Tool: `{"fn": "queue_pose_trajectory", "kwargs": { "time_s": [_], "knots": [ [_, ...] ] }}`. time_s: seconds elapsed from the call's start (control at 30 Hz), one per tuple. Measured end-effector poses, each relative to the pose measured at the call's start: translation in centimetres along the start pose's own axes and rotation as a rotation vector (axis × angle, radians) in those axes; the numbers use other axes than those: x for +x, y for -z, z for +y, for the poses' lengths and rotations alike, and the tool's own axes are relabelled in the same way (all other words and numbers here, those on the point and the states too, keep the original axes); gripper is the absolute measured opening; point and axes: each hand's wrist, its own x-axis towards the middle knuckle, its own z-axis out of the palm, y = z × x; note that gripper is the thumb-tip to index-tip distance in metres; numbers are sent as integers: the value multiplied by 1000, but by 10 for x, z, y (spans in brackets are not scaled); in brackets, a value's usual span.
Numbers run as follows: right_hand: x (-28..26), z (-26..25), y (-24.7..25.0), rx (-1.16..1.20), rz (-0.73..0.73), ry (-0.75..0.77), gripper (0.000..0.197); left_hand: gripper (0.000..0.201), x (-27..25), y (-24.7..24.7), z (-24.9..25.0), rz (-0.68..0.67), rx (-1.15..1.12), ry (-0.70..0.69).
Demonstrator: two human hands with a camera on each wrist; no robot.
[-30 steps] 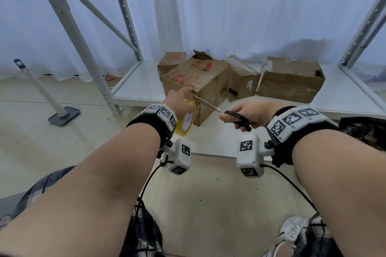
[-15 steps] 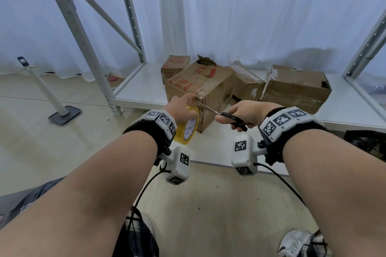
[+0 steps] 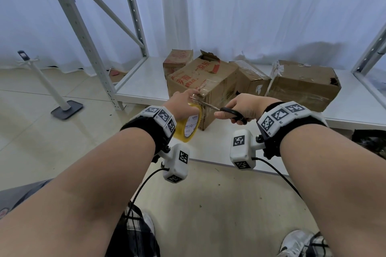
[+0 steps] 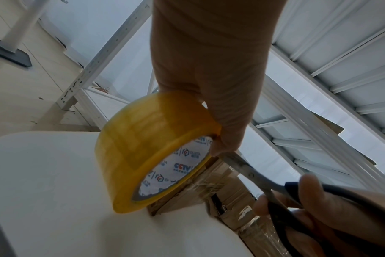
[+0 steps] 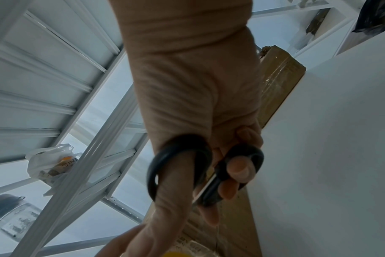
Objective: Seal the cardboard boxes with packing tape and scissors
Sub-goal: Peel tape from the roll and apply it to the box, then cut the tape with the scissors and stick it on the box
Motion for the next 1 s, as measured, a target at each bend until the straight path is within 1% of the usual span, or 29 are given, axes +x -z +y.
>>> {"fn": "queue_pose_trajectory", "kwargs": {
  "time_s": [0.03, 0.17, 0.2, 0.3, 0.37, 0.47, 0.57, 0.63, 0.7, 0.77, 0.87, 0.93, 1.0],
  "knots": [
    [0, 0, 1, 0, 1, 7, 64, 68, 1, 0, 0, 0, 0, -4],
    [1, 0, 1, 10, 17, 15, 39, 68, 2, 1, 0, -8, 13, -19],
    [2, 0, 0, 7, 19, 17, 36, 69, 2, 2, 0, -11, 18, -20],
    [1, -1, 0, -15, 17, 19, 40, 72, 1, 3, 0, -27, 31, -24],
    [1, 0, -2, -59, 4, 4, 43, 79, -1, 2, 0, -69, 70, -37],
    [4, 5, -9, -142, -34, -49, 45, 94, -8, -2, -3, -136, 103, -52],
    [4, 18, -15, -297, -58, -130, 50, 103, -14, -10, -9, -162, 139, -74],
    [1, 32, -15, -348, -16, -176, 51, 108, -17, -17, -13, -173, 136, -84],
    [0, 52, -15, -349, 45, -237, 53, 108, -19, -24, -17, -182, 106, -80],
    [-1, 71, -19, -368, 125, -291, 57, 105, -21, -29, -19, -172, 80, -87],
    [-1, 99, -25, -337, 230, -345, 65, 95, -28, -33, -15, -183, 68, -153],
    [-1, 113, -27, -334, 294, -372, 61, 87, -32, -35, -9, -181, 85, -244],
    [1, 120, -26, -342, 393, -368, 48, 82, -33, -39, 0, -158, 97, -330]
  ]
}}
